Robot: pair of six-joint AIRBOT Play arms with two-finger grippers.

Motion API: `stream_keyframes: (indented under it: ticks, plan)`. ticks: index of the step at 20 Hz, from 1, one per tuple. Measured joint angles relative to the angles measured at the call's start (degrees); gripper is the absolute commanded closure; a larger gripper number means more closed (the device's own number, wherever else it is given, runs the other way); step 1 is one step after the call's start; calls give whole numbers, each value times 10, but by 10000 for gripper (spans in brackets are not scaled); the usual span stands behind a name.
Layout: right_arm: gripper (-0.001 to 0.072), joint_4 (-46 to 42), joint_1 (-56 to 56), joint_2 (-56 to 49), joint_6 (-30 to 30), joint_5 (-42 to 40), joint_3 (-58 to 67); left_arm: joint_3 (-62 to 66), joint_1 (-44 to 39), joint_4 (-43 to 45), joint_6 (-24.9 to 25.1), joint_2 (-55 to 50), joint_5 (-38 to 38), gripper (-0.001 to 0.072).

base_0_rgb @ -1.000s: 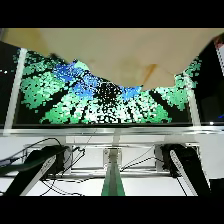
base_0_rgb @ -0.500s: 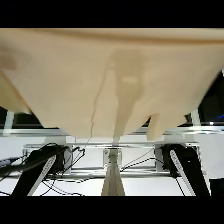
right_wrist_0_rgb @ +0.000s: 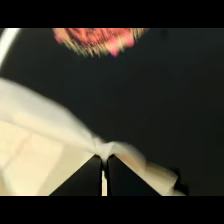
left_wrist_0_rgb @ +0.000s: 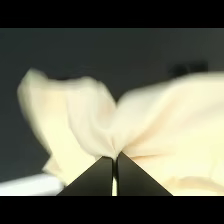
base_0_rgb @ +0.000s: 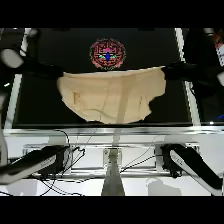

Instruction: Fold the clothes and pants, and hang the long-sleeved shirts on hangers.

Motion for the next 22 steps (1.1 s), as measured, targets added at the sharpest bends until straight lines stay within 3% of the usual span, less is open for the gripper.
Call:
stream_keyframes:
  ticks: [5,10,11,12,13,16,18,22]
  plan:
    - [702,-11,0,-110,1,-96,-3,-6,0,-116,51,-86,89,690]
    - [702,-29,0,-140,2,-238,-3,4,0,-222,123,-103,174,671]
    - [702,-33,-2,-142,2,-265,-3,6,0,-231,134,-104,189,447]
    - [702,-35,-4,-144,2,-287,-3,7,0,-237,141,-105,201,67]
    - [702,-37,-9,-145,2,-308,-3,8,2,-240,146,-106,208,19]
    - [702,-41,-40,-146,3,-341,-3,9,9,-241,156,-107,197,23]
    - [702,-41,-71,-147,3,-342,-3,9,17,-240,158,-107,163,89]
    - [702,-45,-140,-147,3,-295,-3,0,27,-239,155,-108,77,90]
